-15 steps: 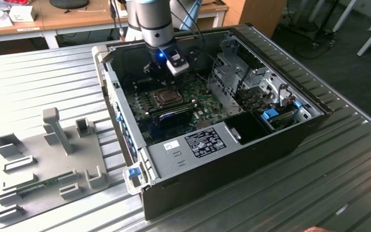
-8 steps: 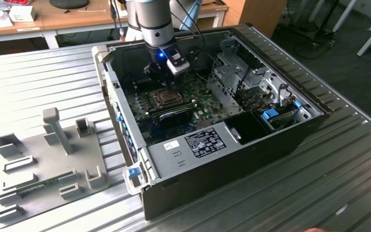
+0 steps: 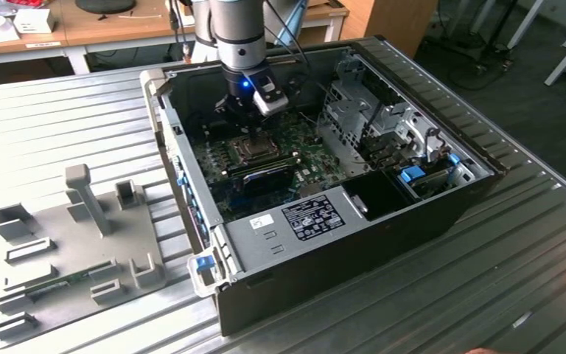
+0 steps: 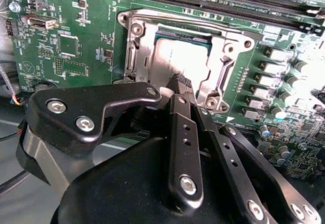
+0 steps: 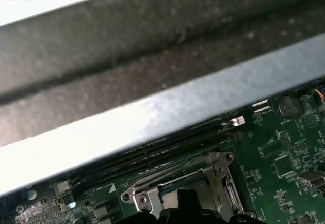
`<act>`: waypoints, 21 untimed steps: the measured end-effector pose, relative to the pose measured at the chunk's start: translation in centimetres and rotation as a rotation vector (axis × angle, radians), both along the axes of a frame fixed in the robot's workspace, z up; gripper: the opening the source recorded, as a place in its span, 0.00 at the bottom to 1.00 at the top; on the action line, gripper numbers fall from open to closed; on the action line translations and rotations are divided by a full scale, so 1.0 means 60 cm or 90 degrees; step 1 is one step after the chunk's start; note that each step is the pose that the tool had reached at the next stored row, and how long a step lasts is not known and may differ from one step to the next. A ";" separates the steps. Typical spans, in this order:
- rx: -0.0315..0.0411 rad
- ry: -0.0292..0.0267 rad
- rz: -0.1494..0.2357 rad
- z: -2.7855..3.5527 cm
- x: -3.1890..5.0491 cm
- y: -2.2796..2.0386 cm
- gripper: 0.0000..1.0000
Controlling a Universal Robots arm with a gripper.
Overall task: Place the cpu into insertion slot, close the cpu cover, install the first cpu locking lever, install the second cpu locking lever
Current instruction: 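Install the first cpu locking lever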
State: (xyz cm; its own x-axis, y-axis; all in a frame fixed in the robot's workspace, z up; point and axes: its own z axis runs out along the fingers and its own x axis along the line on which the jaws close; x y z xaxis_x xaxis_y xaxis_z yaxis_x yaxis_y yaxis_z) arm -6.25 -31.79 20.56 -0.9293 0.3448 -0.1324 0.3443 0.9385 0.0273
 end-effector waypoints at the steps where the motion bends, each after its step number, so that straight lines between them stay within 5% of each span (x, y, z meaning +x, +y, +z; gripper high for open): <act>1: 0.0001 0.0001 0.000 0.000 0.000 0.0000 0.11; 5: 0.0002 0.0016 0.019 0.000 0.002 0.0000 0.11; 14: -0.0001 0.0031 0.121 -0.001 0.002 0.0001 0.11; 17: -0.0015 0.0069 0.151 -0.001 0.002 0.0001 0.11; 19: -0.0065 0.0120 0.164 -0.002 0.002 0.0001 0.11; 21: -0.0089 0.0128 0.167 -0.002 0.002 0.0000 0.11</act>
State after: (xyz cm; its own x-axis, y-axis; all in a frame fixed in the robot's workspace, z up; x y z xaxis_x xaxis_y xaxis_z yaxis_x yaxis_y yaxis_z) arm -6.15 -31.79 20.46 -0.9892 0.0901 -0.1160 0.0897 0.9959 0.0093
